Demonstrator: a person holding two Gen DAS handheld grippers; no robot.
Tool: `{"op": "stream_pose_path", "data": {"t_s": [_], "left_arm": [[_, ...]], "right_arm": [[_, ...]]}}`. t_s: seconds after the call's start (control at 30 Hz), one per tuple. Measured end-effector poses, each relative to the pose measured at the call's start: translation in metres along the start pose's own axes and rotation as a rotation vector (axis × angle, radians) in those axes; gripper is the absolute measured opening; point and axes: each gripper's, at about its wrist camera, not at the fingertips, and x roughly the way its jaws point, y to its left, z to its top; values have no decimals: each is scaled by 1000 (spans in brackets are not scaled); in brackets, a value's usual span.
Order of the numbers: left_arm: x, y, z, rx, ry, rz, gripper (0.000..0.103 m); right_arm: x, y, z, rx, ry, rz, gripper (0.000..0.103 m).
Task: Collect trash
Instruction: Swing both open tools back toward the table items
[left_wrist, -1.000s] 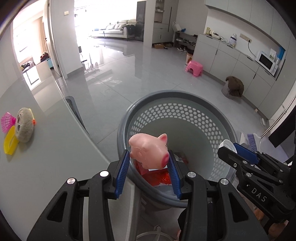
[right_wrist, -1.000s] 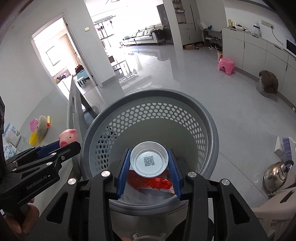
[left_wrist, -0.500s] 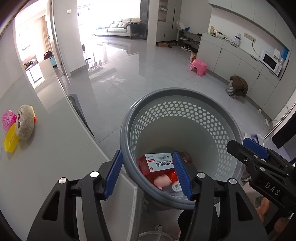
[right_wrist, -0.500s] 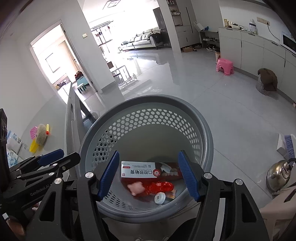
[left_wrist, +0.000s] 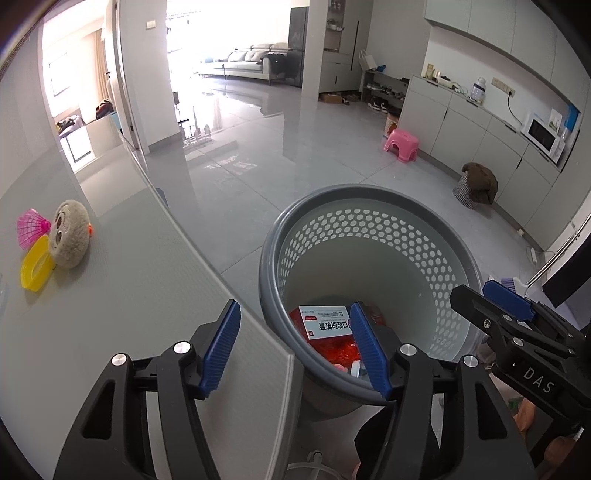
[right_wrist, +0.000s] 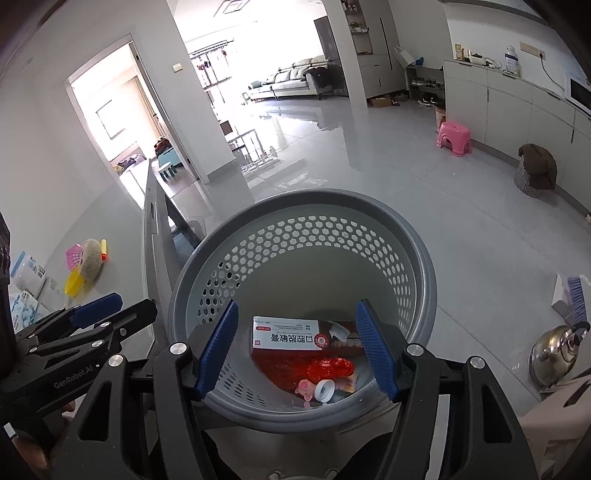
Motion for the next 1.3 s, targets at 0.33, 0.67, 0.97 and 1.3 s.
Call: {"op": "stream_pose_path", "data": {"t_s": [0.33, 0.67, 0.97, 1.3], "left_arm": [[-28, 36, -7, -78, -68, 19, 77], [-52, 116, -21, -181, -111, 156, 84], [-63, 207, -31, -310, -115, 292, 86], [-63, 289, -37, -402, -100, 406, 86]], "right_arm": [[-14, 40, -3, -69, -27, 40, 68], [4, 106, 0, -173, -7, 105, 68], [34, 186, 10, -287, 4, 196, 71], [79, 274, 23, -418, 36, 267, 71]]}}
